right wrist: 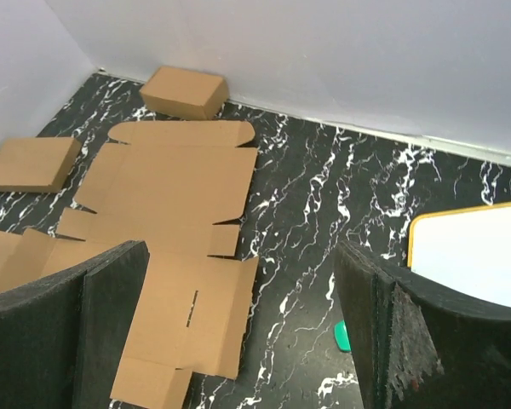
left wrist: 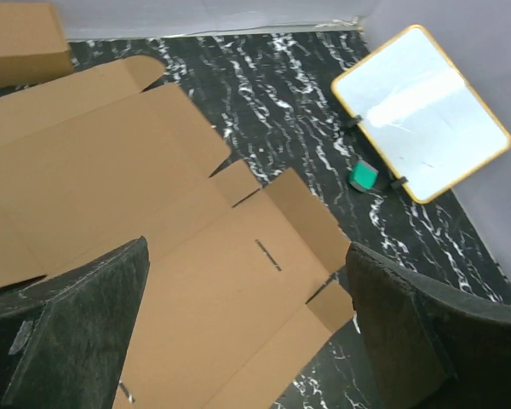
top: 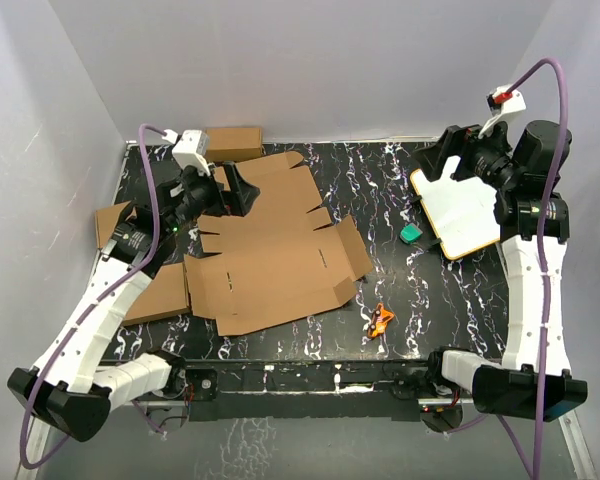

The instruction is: Fold the paper box

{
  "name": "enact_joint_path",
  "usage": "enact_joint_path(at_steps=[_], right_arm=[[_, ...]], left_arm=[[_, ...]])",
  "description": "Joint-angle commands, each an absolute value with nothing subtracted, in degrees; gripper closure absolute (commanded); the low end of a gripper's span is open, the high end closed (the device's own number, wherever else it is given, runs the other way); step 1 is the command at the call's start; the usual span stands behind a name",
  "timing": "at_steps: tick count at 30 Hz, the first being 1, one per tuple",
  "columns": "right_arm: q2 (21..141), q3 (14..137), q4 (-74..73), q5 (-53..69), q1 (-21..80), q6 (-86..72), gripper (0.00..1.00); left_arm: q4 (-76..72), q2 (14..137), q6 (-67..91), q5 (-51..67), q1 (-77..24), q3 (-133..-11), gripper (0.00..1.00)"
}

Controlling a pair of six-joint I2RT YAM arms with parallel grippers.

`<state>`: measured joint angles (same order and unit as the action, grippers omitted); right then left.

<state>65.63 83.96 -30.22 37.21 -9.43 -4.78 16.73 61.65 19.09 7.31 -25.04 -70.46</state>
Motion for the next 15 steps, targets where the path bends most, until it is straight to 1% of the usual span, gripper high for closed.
enact_joint_path(at_steps=[1,8,15], right_arm=[[66.5,82.6,-29.4,34.4,-10.8,-5.8,0.01],[67.5,78.9,-29.0,32.1,-12.5,-6.4,0.01],[66.3,74.3,-28.4,30.9,-13.8,-4.1,0.01]], left_arm=[[16.4,59.6,19.7,8.0,-20.4,-68.0,0.03],[14.9,58.0,22.2,13.2,-13.5,-62.1,0.03],[11.8,54.9,26.6,19.5,-9.3,-55.5,0.03]])
